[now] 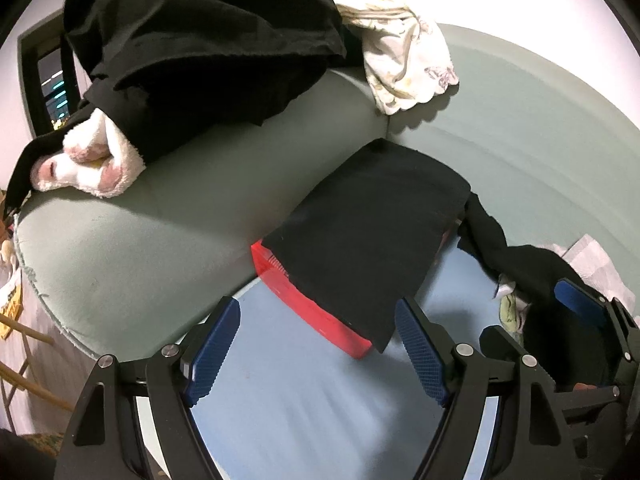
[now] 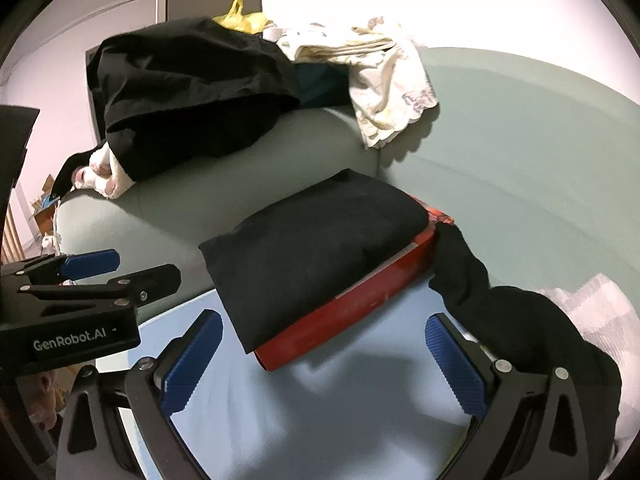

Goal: Fold clothes

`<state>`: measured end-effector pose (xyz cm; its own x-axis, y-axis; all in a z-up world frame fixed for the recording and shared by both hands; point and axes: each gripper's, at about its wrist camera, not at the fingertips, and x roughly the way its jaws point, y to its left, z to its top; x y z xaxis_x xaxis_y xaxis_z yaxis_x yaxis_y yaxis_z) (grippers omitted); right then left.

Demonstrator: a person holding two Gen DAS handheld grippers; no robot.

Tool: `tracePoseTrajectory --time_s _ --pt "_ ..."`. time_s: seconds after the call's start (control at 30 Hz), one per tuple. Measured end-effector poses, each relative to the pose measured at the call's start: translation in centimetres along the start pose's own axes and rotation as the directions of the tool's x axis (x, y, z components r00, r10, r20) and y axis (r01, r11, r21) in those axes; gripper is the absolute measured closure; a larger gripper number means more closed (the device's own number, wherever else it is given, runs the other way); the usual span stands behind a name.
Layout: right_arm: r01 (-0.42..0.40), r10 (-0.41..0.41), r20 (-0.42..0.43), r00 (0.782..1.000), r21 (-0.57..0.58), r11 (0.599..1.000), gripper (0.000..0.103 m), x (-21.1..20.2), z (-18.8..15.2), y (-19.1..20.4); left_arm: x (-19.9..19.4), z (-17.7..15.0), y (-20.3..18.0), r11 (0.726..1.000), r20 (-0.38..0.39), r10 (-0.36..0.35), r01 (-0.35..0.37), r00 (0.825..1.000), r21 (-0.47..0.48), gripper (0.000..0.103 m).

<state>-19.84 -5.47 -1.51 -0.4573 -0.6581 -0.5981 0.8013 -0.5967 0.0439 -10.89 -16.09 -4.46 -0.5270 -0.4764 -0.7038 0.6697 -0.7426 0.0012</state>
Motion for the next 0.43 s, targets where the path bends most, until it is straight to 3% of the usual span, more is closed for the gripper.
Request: tracePoseTrajectory --time_s 0.43 --pt "-0.014 0.014 -0.002 1.0 -0.06 0.998 0.0 0.9 1.5 1.4 0.6 1.1 -0.1 1.0 -0.011 -0.001 0.001 1.0 0.017 0.023"
